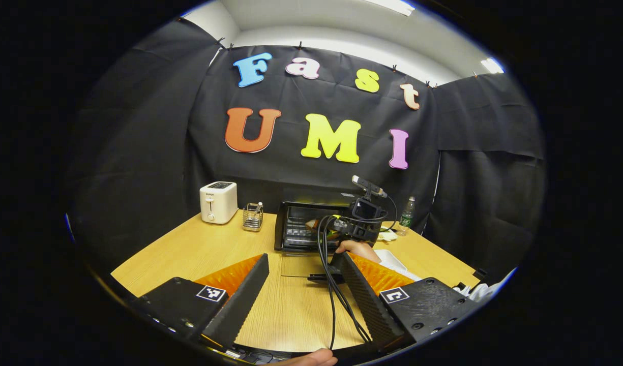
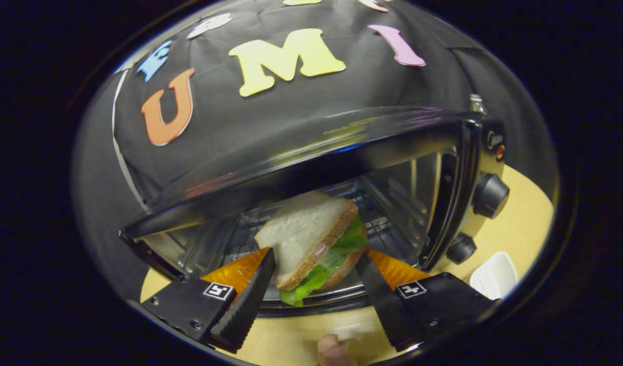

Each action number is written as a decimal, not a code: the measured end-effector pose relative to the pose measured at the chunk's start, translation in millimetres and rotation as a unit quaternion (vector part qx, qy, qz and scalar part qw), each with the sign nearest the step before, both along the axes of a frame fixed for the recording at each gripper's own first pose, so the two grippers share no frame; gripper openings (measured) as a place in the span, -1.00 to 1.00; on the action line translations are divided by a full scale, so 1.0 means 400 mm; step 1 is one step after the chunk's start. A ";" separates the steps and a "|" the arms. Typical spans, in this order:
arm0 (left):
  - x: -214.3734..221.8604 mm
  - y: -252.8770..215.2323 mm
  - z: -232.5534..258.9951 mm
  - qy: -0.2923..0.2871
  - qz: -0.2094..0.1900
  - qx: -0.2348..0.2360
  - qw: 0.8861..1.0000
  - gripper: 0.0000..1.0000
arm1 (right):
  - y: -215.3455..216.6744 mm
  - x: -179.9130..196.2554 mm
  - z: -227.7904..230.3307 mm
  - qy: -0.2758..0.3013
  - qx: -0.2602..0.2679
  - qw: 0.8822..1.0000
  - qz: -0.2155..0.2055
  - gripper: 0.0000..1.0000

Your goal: Open the electric oven with the left hand, put the food in, and close the electric oven.

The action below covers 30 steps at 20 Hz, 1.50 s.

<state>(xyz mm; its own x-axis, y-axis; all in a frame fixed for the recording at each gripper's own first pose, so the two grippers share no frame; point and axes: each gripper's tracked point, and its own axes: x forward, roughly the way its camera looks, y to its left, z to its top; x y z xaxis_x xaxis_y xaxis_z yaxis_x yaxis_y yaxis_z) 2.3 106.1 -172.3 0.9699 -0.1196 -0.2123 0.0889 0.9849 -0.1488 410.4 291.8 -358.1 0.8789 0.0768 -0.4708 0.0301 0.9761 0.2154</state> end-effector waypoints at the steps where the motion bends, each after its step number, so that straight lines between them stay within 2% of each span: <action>1: 0.001 0.000 0.000 0.001 0.001 0.002 1.000 0.88 | -0.001 -0.009 0.002 0.003 -0.013 1.000 0.009 0.94; 5: 0.007 0.007 -0.021 0.008 0.013 0.013 1.000 0.88 | -0.006 -0.039 0.030 0.005 -0.022 0.999 0.033 1.00; 8: 0.010 0.007 -0.040 0.019 0.019 0.015 1.000 0.88 | -0.031 -0.070 0.039 0.009 -0.020 0.999 0.035 0.94; 11: 0.009 -0.006 -0.062 0.034 0.022 0.014 0.999 0.88 | -0.068 -0.074 0.038 0.021 -0.048 0.998 0.039 0.93; 13: 0.013 -0.022 -0.064 0.034 0.017 0.013 0.999 0.88 | -0.077 -0.098 0.056 0.012 -0.040 0.998 0.046 1.00; 15: 0.024 -0.038 -0.087 0.044 0.010 0.016 0.999 0.88 | -0.089 -0.138 0.077 0.003 -0.035 0.997 0.061 0.94; 18: 0.044 -0.062 -0.130 0.062 0.003 0.013 0.998 0.88 | -0.108 -0.220 0.151 -0.031 -0.018 0.996 0.086 0.94; 19: 0.055 -0.071 -0.142 0.070 -0.002 0.008 0.998 0.88 | -0.118 -0.246 0.182 -0.046 -0.015 0.994 0.094 1.00; 22: 0.089 -0.107 -0.205 0.104 -0.012 -0.007 0.994 0.88 | -0.172 -0.334 0.282 -0.094 -0.010 0.990 0.102 0.93; 25: 0.139 -0.135 -0.257 0.124 -0.007 -0.006 0.992 0.89 | -0.241 -0.411 0.365 -0.135 -0.015 0.986 0.101 0.92; 30: 0.211 -0.218 -0.359 0.165 -0.035 0.007 0.986 0.89 | -0.390 -0.520 0.523 -0.205 -0.038 0.975 0.072 0.89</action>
<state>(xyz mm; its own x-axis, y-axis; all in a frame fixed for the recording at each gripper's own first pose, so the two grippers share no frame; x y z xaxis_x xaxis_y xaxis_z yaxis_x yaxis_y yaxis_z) 86.7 18.9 -315.8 0.8369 -0.1794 -0.5172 0.1061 0.9800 -0.1684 202.2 135.8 -148.8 0.9773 0.1911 -0.0920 -0.1811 0.9776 0.1071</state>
